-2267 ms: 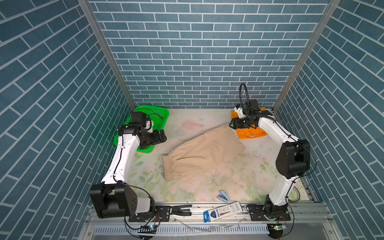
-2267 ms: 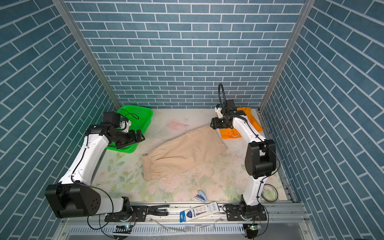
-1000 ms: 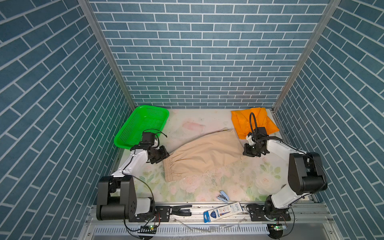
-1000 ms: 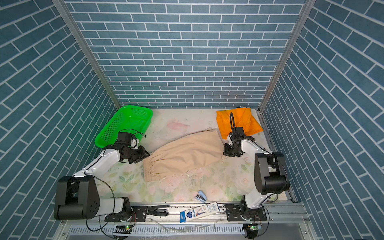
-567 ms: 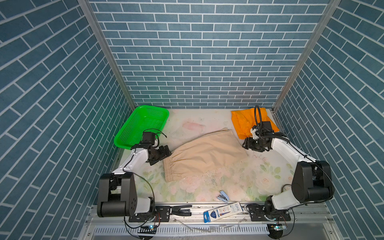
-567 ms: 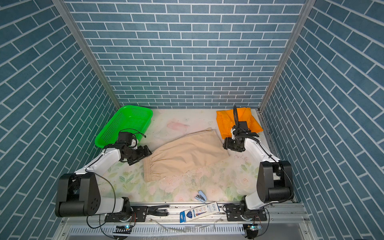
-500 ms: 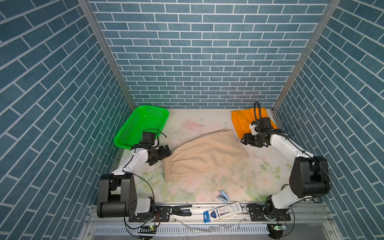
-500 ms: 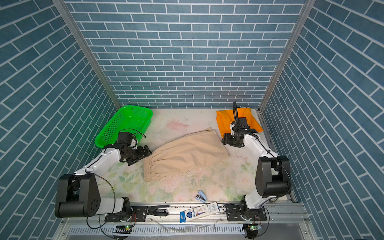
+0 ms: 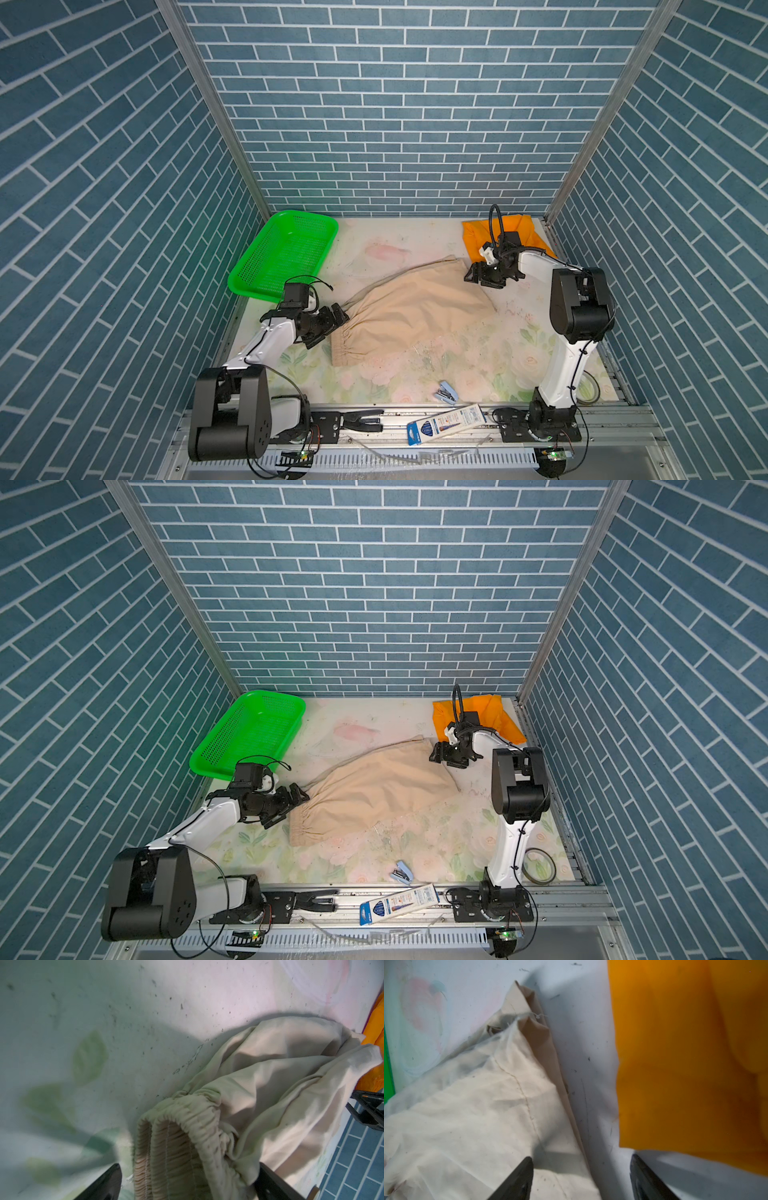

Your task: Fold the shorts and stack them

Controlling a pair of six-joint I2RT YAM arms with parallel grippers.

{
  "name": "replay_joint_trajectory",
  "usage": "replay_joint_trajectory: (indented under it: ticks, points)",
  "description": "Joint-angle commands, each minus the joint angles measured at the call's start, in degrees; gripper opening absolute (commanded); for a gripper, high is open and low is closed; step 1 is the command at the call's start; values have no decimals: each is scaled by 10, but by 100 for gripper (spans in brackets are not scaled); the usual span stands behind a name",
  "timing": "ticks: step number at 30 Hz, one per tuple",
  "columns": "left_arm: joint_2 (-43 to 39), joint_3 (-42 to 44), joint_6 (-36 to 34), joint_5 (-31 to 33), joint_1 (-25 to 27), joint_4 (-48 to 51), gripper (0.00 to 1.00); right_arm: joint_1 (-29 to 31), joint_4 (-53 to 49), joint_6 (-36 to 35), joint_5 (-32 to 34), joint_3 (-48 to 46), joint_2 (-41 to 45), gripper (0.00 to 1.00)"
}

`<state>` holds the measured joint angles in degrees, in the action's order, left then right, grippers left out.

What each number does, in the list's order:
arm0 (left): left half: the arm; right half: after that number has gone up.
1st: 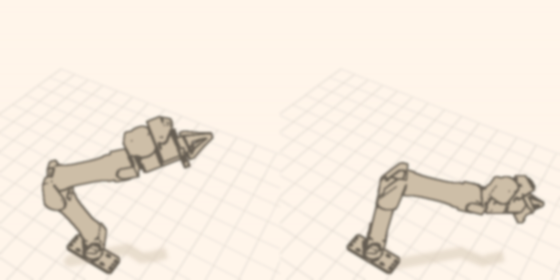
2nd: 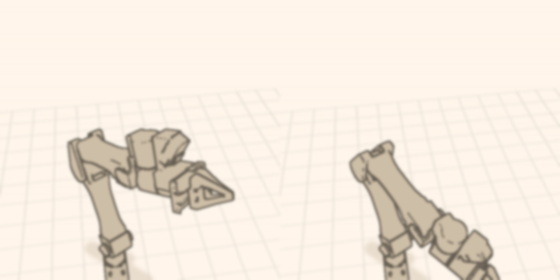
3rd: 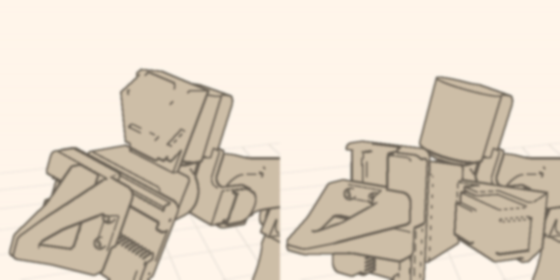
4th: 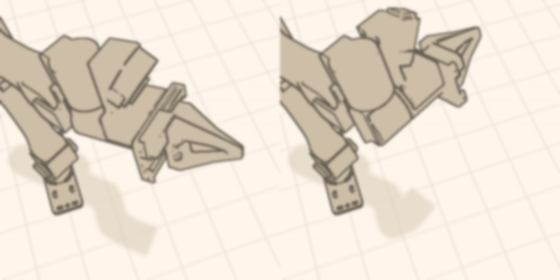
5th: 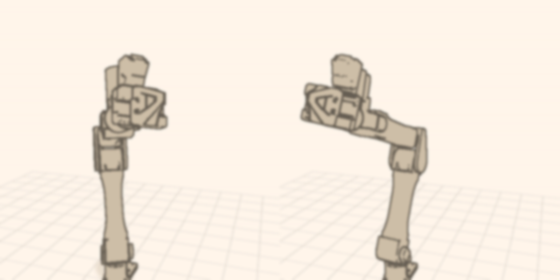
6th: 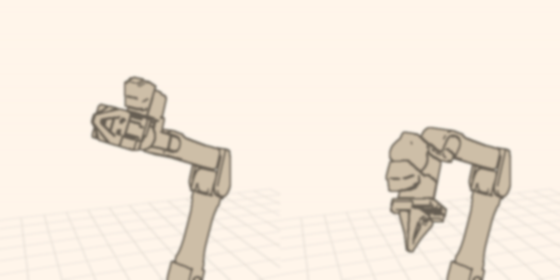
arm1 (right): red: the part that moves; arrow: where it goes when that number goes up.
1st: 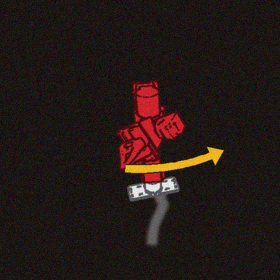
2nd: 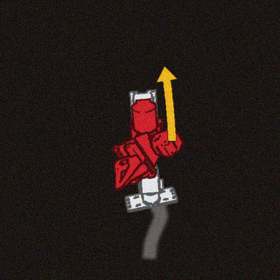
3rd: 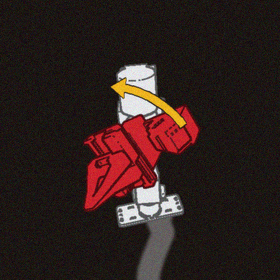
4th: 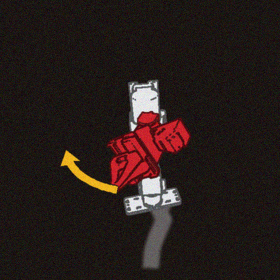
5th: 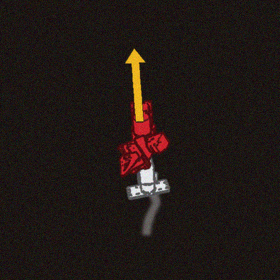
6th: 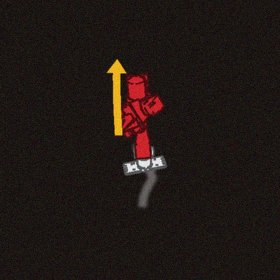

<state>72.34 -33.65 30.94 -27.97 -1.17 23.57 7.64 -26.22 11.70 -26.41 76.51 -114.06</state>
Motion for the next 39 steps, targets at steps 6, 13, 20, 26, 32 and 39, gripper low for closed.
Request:
replay_joint_trajectory:
  ticks: [6,13,20,26,32,39]
  points:
    - [32,5,-6,-20,-2,-19,100,8,47,13,-49,-9,-37,74]
    - [49,-12,-21,-13,-2,-16,99,15,79,38,-95,-2,-57,49]
    - [54,-41,-40,15,-2,15,94,15,46,41,-111,29,-20,5]
    - [71,-56,-57,39,-3,34,93,18,-32,44,-13,31,90,0]
    - [97,-57,-62,41,-3,26,93,22,-79,40,50,40,119,0]
    - [85,-62,-71,60,-3,37,99,23,-53,21,24,87,16,40]
